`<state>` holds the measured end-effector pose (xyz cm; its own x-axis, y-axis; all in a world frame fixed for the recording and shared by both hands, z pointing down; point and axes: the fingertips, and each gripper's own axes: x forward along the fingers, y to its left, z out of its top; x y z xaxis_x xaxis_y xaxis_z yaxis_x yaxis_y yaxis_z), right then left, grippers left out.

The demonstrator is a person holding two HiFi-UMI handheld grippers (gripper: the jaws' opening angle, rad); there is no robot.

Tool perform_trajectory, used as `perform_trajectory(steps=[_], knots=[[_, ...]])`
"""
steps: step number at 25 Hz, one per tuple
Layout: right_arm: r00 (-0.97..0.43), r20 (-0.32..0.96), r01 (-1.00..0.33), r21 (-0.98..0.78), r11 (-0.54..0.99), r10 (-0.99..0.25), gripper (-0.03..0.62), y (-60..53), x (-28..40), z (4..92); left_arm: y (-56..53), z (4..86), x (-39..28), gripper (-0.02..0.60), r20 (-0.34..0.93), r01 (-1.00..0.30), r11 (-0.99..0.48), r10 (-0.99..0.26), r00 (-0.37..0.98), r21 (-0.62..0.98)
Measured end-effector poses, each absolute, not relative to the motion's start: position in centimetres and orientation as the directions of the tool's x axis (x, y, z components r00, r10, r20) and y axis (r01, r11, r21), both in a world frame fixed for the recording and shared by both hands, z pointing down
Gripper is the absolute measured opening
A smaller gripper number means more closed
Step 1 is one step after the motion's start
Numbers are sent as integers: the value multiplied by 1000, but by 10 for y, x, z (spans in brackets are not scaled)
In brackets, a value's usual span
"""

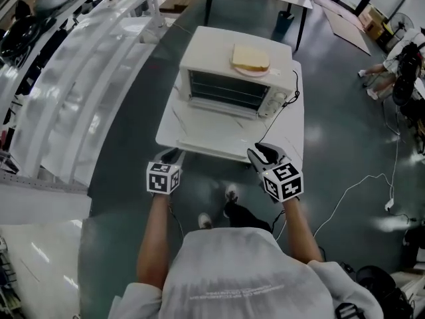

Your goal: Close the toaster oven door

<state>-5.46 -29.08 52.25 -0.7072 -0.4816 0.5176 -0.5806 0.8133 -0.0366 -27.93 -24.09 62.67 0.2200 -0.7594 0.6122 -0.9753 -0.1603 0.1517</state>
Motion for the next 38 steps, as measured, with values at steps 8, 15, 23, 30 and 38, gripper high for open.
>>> perform_trajectory(steps=[8, 15, 23, 30, 38], knots=[[-706, 565, -562, -80, 823, -427, 120, -319, -62, 548, -262, 695, -258, 89, 684, -956, -149, -672, 284, 251], [-693, 595, -571, -107, 814, -408, 120, -326, -54, 565, -280, 733, -236, 91, 708, -959, -174, -648, 281, 222], [-671, 611, -597, -108, 795, -420, 120, -323, -41, 570, -293, 736, -234, 83, 707, -969, -197, -663, 246, 152], [-663, 581, -629, -90, 772, -472, 120, -324, -33, 554, -302, 706, -233, 74, 647, -970, -170, -723, 242, 173], [-662, 522, -664, -77, 743, -538, 120, -330, -23, 529, -328, 643, -237, 69, 544, -975, -184, -810, 221, 122]])
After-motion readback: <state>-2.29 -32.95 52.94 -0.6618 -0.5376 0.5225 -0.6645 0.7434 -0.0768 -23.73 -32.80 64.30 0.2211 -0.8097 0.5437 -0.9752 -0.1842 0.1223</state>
